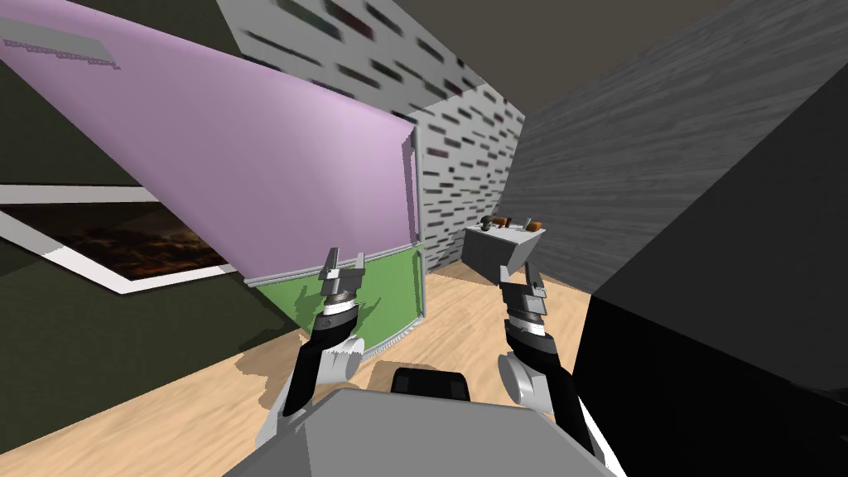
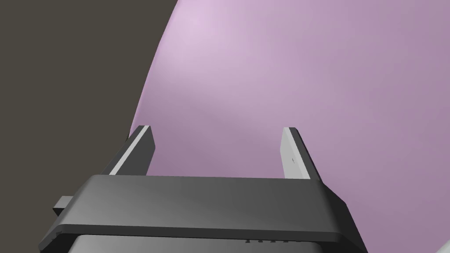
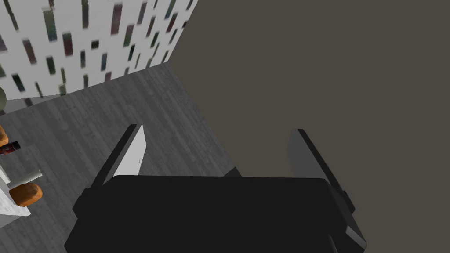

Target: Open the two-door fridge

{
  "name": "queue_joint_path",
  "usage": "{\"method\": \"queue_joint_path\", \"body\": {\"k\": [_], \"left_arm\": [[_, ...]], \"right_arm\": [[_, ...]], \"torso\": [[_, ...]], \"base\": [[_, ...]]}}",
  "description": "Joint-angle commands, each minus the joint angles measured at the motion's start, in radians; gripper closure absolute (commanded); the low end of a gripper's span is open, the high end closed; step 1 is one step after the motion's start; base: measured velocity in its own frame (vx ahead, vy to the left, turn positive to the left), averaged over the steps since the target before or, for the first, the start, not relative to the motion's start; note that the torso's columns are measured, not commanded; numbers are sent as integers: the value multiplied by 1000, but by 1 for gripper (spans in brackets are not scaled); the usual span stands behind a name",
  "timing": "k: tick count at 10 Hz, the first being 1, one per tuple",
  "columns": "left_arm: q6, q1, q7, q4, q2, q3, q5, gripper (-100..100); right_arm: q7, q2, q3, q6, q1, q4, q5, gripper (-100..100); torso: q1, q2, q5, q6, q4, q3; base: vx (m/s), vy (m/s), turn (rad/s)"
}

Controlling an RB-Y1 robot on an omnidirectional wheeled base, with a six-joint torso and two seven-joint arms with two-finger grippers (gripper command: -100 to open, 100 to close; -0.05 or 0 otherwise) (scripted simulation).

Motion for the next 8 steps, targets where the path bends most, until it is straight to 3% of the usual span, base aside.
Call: {"method": "queue_joint_path", "body": {"k": [1,8], "left_arm": [[0,0,0,0,0,0,0,0],[0,0,0,0,0,0,0,0]], "right_arm": [[0,0,0,0,0,0,0,0],[0,0,0,0,0,0,0,0]], "torso": [[0,40,0,0,41,-82],[0,544,0,0,544,-1087]], "base": [[0,0,0],[0,0,0]]}}
